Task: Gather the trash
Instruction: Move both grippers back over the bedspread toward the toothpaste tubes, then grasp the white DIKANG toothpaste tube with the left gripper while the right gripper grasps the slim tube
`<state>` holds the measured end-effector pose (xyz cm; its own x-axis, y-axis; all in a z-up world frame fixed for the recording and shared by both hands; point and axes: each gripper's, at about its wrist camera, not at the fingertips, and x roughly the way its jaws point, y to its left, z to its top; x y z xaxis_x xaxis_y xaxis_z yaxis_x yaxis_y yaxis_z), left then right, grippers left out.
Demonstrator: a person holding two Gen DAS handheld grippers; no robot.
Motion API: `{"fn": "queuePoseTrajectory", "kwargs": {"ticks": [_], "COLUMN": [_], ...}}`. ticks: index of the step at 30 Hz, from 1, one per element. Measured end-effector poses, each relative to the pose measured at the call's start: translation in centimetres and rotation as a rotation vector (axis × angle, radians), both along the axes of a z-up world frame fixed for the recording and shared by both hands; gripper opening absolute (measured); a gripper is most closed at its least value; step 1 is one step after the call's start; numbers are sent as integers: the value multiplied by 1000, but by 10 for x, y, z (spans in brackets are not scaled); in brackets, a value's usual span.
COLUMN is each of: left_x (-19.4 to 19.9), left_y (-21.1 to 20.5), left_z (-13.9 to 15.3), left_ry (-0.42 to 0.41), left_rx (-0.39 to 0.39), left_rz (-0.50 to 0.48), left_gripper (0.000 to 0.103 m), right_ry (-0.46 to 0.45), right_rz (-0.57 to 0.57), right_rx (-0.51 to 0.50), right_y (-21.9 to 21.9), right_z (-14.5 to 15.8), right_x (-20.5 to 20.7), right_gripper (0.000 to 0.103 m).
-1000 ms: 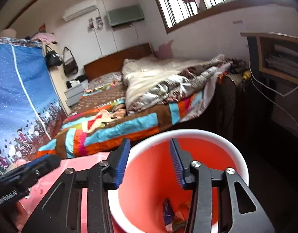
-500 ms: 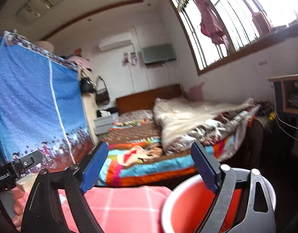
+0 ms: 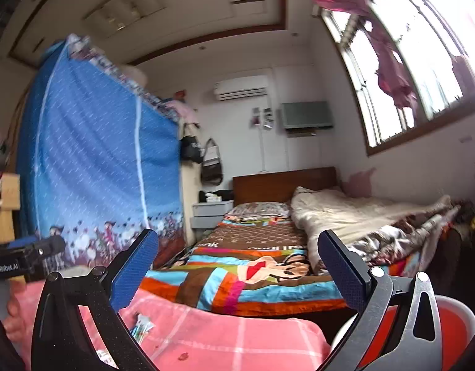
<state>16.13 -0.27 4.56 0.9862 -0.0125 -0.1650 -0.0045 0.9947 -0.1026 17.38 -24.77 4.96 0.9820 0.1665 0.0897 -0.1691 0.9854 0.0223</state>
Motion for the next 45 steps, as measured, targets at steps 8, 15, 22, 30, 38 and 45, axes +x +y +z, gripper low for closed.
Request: {"fn": "queuePoseTrajectory", "kwargs": {"ticks": [8,15,22,30,38,45], "left_x": [14,44,74,94,100,107], "left_y": [16,30,35,35,26,10], "left_z": [-14,-28,-50,-69,-76,-76], "left_ry": [79,248,446,583,636,661], "left_rx": [42,39,29,-5,-19,-38], "left_rz": [1,-12,-79,-140,-210,-312], "left_gripper": [94,94,81,60,56,56], "right_ry": [113,369,621,783,842,832], "right_rz": [81,185,284,357,398,360], "right_rx": [-72,-104,-162,-266,-231,-221], "right_y": [31,59,89,121,117,100], "right_z": [-14,-32,-58,-82,-87,-81], "right_x": [19,57,90,105,109,110], "right_gripper": [103,96,74,46,17,11]}}
